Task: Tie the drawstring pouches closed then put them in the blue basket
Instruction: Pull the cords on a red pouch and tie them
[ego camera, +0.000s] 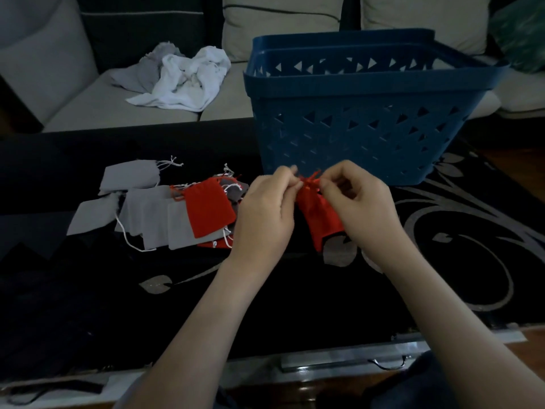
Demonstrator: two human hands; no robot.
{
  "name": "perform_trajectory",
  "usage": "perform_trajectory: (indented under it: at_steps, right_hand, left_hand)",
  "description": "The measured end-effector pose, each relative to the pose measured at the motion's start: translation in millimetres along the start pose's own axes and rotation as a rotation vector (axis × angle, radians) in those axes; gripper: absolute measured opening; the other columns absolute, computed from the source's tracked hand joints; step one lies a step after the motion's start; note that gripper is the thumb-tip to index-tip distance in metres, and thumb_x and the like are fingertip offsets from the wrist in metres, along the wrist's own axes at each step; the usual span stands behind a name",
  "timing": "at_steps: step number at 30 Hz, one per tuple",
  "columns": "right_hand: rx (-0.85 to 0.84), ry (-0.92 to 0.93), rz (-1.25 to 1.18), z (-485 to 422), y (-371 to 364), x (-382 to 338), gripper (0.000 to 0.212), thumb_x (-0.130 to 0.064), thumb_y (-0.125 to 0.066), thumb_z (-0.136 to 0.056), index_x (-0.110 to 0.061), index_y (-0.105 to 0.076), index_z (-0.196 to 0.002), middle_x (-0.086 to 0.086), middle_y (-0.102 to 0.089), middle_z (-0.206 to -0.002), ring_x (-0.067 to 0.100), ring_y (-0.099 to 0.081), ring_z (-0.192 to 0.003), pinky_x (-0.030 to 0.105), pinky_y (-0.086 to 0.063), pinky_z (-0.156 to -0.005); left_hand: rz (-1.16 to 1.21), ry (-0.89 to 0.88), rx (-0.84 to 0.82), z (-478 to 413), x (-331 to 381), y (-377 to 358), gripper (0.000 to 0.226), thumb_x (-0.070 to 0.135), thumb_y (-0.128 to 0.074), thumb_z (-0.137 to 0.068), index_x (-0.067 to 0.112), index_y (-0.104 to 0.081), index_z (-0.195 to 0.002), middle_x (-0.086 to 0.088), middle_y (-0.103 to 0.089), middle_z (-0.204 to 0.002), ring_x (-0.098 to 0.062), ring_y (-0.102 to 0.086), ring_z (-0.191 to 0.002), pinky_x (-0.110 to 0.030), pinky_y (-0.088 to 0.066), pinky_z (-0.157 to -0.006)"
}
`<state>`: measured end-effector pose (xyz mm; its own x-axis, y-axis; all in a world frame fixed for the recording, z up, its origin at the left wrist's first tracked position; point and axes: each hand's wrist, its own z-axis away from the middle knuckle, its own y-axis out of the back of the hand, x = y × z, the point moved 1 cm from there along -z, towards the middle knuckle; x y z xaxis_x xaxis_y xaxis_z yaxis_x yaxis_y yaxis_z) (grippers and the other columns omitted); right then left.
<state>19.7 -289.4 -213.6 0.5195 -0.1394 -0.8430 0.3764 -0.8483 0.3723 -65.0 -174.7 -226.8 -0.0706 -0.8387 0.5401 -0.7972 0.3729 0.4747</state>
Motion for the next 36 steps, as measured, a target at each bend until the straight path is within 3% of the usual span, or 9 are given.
perform_trajectory:
  at_steps: [3, 7, 13, 16, 19, 23, 29, 33, 36]
  right_hand:
    - [0.011, -0.053, -0.004, -1, 1, 3, 0.009, -0.009, -0.058, -0.088, -0.010, -0.060, -0.079, 0.006, -0.063, -0.076, 0.010, -0.053, -0.067, 0.019, -0.042, -0.062]
    - [0.047, -0.113, -0.015, -2, 0, 7, 0.009, -0.008, -0.059, -0.086, -0.009, -0.061, -0.077, 0.001, -0.061, -0.071, 0.009, -0.053, -0.065, 0.020, -0.042, -0.061]
    - [-0.092, -0.184, -0.184, -5, 6, 11, 0.012, -0.011, -0.057, -0.091, -0.011, -0.063, -0.081, 0.002, -0.062, -0.076, 0.017, -0.058, -0.075, 0.038, -0.051, -0.080]
    - [-0.256, -0.183, -0.413, -7, 14, 9, 0.014, -0.014, -0.053, -0.095, -0.011, -0.061, -0.084, 0.001, -0.062, -0.083, 0.014, -0.060, -0.083, 0.030, -0.051, -0.081]
    - [-0.349, -0.187, -0.491, -6, 19, 6, 0.012, -0.020, -0.054, -0.092, -0.011, -0.059, -0.087, -0.001, -0.063, -0.083, 0.011, -0.060, -0.082, 0.023, -0.048, -0.078]
    - [-0.462, -0.180, -0.392, -3, 20, 7, 0.035, -0.024, -0.072, -0.067, -0.018, -0.057, -0.098, -0.003, -0.063, -0.099, 0.010, -0.061, -0.095, 0.027, -0.048, -0.088]
    - [-0.428, -0.138, -0.083, -2, 16, 16, 0.043, 0.000, -0.069, -0.080, -0.028, -0.057, -0.111, -0.005, -0.065, -0.107, 0.011, -0.061, -0.102, 0.038, -0.048, -0.098]
    - [-0.381, -0.230, -0.168, -5, 21, 15, 0.031, -0.003, -0.064, -0.086, -0.023, -0.063, -0.110, -0.002, -0.070, -0.104, 0.017, -0.064, -0.100, 0.039, -0.050, -0.095]
    - [-0.372, -0.251, -0.164, -6, 22, 16, 0.024, -0.006, -0.064, -0.087, -0.022, -0.065, -0.106, -0.004, -0.071, -0.098, 0.014, -0.066, -0.094, 0.036, -0.052, -0.090]
  left_hand:
    - [0.010, 0.017, 0.022, 1, -1, -3, 0.017, -0.003, -0.051, -0.089, -0.009, -0.059, -0.102, -0.017, -0.067, -0.106, -0.012, -0.058, -0.104, -0.011, -0.045, -0.088]
    - [0.129, 0.121, -0.012, 4, 2, -6, 0.016, -0.015, -0.045, -0.088, 0.000, -0.051, -0.083, -0.017, -0.066, -0.112, -0.008, -0.055, -0.118, -0.006, -0.042, -0.092]
    - [0.292, 0.303, -0.119, 0, 5, -1, 0.020, 0.002, -0.048, -0.095, 0.017, -0.045, -0.082, -0.011, -0.058, -0.131, 0.003, -0.048, -0.118, -0.006, -0.038, -0.093]
    - [0.366, 0.395, -0.205, -2, 1, -2, 0.019, 0.013, -0.054, -0.095, 0.023, -0.049, -0.079, 0.000, -0.052, -0.138, -0.002, -0.046, -0.124, -0.025, -0.037, -0.105]
    - [0.475, 0.451, -0.297, -3, -2, -4, 0.016, 0.020, -0.057, -0.090, 0.021, -0.052, -0.075, 0.005, -0.061, -0.122, -0.010, -0.054, -0.118, -0.040, -0.041, -0.103]
    - [0.460, 0.518, -0.376, -4, -6, -4, 0.022, 0.015, -0.060, -0.089, 0.022, -0.054, -0.069, 0.005, -0.057, -0.071, -0.008, -0.053, -0.071, -0.032, -0.041, -0.074]
    - [0.547, 0.643, -0.456, -3, -3, -6, 0.016, 0.050, -0.064, -0.072, 0.035, -0.065, -0.069, 0.010, -0.055, -0.122, -0.006, -0.056, -0.109, -0.031, -0.043, -0.098]
    - [0.587, 0.652, -0.480, -4, -5, -9, 0.039, 0.049, -0.070, -0.073, 0.020, -0.058, -0.095, 0.013, -0.064, -0.079, 0.006, -0.060, -0.074, -0.017, -0.044, -0.073]
    - [0.483, 0.626, -0.538, -1, -9, -15, 0.026, 0.037, -0.075, -0.076, 0.019, -0.062, -0.090, 0.000, -0.066, -0.075, -0.010, -0.062, -0.070, -0.033, -0.049, -0.076]
